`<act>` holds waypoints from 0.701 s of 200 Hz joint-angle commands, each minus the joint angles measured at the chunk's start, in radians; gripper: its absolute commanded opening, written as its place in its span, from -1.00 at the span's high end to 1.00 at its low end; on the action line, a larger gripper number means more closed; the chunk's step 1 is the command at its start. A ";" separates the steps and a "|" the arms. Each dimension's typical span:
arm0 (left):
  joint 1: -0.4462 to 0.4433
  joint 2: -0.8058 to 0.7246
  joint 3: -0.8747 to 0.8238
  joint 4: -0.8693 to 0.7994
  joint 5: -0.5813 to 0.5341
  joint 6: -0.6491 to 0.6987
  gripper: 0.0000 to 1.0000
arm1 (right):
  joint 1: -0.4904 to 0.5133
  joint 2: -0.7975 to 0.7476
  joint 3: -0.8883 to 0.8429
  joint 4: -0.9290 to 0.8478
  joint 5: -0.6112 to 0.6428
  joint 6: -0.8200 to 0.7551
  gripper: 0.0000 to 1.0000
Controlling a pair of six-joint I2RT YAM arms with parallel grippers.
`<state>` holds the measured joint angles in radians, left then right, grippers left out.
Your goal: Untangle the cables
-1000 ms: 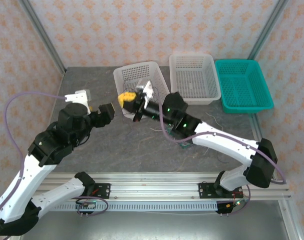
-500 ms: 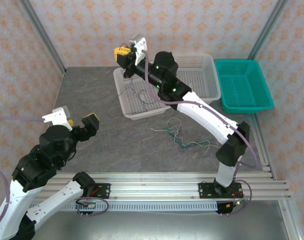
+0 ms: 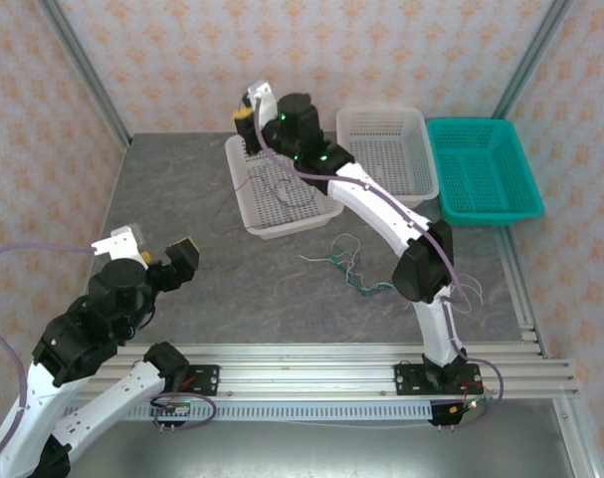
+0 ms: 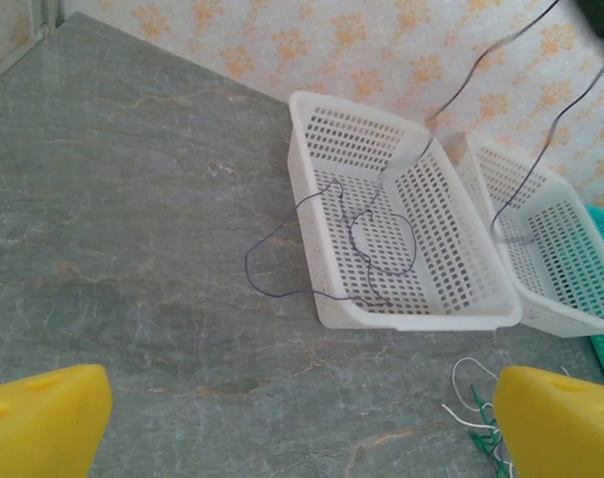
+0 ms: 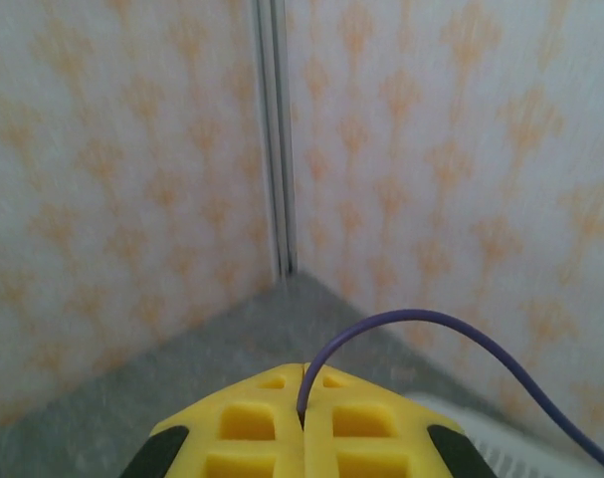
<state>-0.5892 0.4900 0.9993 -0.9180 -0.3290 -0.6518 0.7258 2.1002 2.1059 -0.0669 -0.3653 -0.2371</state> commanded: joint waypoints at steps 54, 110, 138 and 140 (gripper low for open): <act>0.039 0.203 -0.079 0.021 0.153 -0.071 -0.85 | -0.003 0.070 -0.305 0.013 0.065 0.096 0.64; 0.311 0.402 -0.136 0.311 0.481 -0.088 -0.82 | -0.005 -0.123 -0.323 -0.090 0.146 0.153 -0.69; 0.398 0.577 -0.126 0.428 0.662 -0.087 -0.79 | -0.005 -0.263 -0.350 -0.222 0.046 0.168 -0.71; 0.402 0.588 -0.126 0.437 0.671 -0.090 -0.79 | -0.005 -0.272 -0.355 -0.230 0.033 0.169 -0.71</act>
<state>-0.2401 0.9649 0.8673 -0.6437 0.1356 -0.7265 0.7246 1.9938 1.7718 -0.1894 -0.2661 -0.0967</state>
